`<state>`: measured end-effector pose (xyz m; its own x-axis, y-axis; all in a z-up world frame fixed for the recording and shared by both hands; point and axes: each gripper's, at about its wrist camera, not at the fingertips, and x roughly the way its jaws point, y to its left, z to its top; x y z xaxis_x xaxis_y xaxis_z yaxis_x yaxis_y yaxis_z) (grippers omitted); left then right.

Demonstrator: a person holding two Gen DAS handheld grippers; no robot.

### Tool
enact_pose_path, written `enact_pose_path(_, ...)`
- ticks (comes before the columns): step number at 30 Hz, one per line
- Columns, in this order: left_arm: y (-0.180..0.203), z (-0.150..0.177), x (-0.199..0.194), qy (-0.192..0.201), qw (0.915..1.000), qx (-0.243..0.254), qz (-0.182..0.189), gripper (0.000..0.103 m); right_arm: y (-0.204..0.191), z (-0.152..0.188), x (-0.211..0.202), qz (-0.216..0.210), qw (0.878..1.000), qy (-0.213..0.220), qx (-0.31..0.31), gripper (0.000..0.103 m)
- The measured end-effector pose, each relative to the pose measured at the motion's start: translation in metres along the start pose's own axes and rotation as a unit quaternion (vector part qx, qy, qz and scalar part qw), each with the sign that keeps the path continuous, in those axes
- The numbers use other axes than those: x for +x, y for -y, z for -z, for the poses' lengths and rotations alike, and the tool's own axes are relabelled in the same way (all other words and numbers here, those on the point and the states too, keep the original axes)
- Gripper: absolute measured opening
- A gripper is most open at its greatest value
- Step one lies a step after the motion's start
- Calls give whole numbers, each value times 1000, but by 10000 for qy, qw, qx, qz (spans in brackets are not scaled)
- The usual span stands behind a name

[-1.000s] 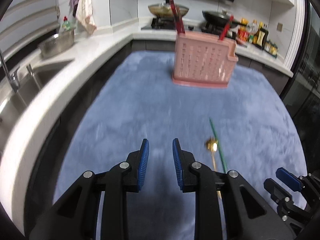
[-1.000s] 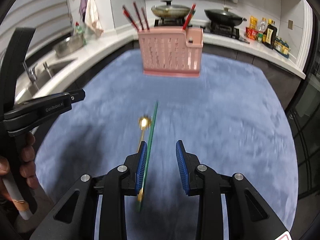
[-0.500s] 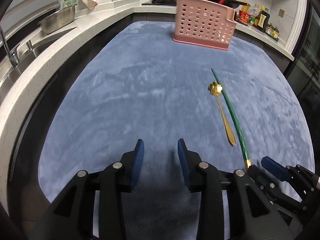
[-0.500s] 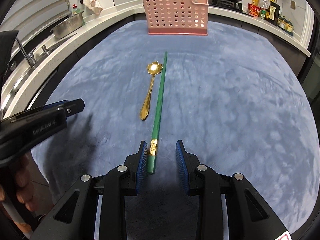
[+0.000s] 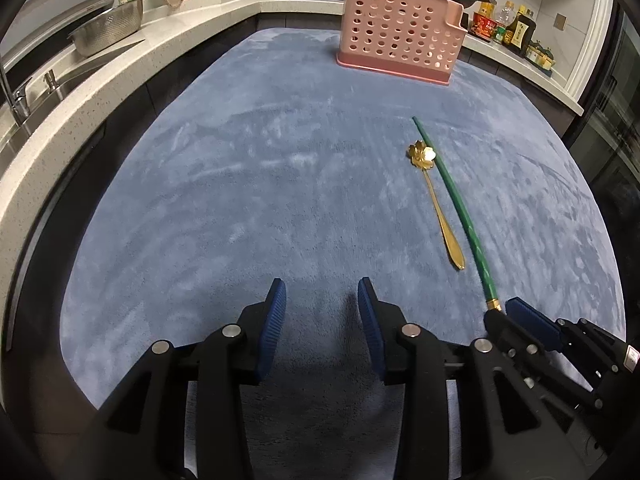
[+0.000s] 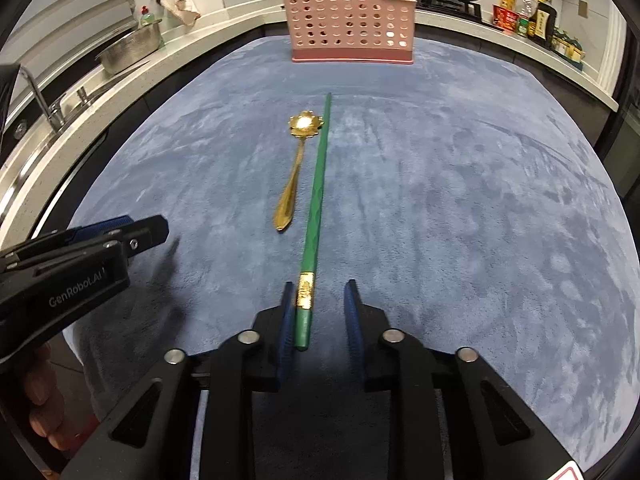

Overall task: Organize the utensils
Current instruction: 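Raise both tools and move back toward the green chopstick and gold spoon, then grasp the green chopstick with the right tool while the left tool grasps the gold spoon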

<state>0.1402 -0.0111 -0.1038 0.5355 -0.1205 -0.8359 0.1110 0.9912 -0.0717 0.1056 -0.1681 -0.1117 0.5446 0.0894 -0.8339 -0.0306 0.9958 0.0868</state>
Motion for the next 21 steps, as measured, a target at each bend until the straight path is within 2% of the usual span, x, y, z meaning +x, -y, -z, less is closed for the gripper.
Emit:
enact_pose_path(2, 2, 0, 1, -15, 10000, 11, 33, 37, 4, -1, 1, -42, 10000, -9, 87, 14)
enact_pose_path(4, 4, 0, 1, -6, 10000, 36, 67, 44, 9, -1, 0, -52, 9999, -10, 164, 7)
enact_pose_path(5, 6, 0, 0, 22, 10000, 55, 74, 48, 11, -2, 0, -59, 9998, -6, 198, 7)
enact_pose_path(8, 13, -1, -1, 81, 9997, 127, 191, 51, 18, -2, -4, 9, 9996, 59, 274, 8)
enact_pose_path(16, 35, -11, 9, 12, 9981, 72, 606, 54, 48, 0, -6, 87, 9974, 46, 712, 8)
enact_pose_path(21, 44, -19, 19, -14, 9959, -78, 902, 54, 51, 0, -6, 18, 9965, 29, 839, 8)
